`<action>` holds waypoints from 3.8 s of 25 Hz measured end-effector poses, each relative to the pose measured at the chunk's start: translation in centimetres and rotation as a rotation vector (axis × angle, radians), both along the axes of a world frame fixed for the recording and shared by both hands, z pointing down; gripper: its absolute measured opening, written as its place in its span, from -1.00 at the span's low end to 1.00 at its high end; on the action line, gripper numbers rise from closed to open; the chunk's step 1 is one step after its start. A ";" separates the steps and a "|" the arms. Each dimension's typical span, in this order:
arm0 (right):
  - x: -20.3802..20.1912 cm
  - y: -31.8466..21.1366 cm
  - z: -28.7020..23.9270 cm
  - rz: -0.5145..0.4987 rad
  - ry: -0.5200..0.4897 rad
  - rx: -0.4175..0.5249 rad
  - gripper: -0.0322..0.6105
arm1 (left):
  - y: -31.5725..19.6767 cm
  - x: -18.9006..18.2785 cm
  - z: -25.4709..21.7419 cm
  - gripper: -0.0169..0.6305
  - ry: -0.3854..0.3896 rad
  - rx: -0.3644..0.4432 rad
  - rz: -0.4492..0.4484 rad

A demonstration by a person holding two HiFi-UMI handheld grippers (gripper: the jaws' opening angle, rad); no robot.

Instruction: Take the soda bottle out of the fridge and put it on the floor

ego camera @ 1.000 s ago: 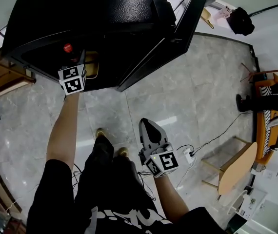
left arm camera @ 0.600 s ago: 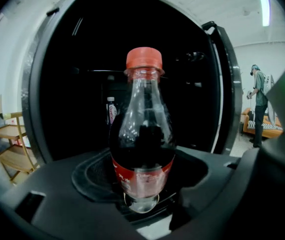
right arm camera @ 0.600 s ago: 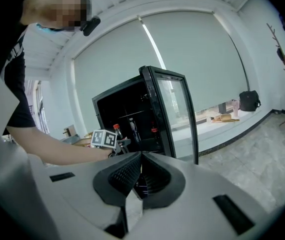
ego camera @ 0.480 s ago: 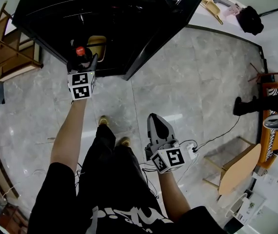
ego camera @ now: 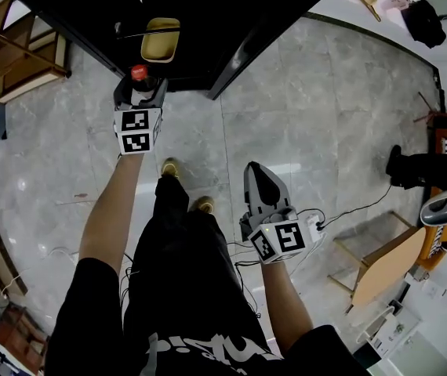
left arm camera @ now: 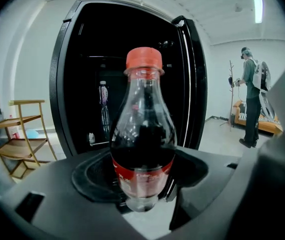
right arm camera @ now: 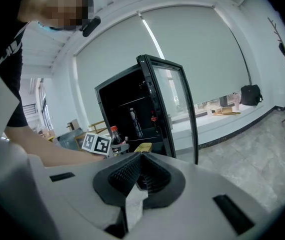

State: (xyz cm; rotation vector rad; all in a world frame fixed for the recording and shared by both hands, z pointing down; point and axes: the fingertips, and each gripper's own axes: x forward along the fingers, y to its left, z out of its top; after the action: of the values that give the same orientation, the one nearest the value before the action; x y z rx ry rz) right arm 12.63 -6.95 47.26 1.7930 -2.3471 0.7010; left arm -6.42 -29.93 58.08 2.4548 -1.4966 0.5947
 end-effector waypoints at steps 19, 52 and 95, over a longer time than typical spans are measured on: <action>-5.3 -3.7 26.1 -0.179 -0.036 -0.079 -0.82 | 4.0 -1.1 24.8 0.02 0.025 -0.088 0.076; -4.5 -9.5 53.5 -0.227 -0.048 -0.022 -0.82 | 2.5 -1.5 55.0 0.02 0.009 -0.086 0.076; -4.5 -7.1 18.3 -0.179 -0.062 -0.044 -0.82 | 10.0 0.0 19.6 0.02 0.028 -0.193 0.121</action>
State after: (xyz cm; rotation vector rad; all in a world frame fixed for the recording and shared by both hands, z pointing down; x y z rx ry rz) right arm 8.18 -14.10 65.60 1.5412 -2.4721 0.7858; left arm -6.43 -19.93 77.72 2.4058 -1.2246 0.6891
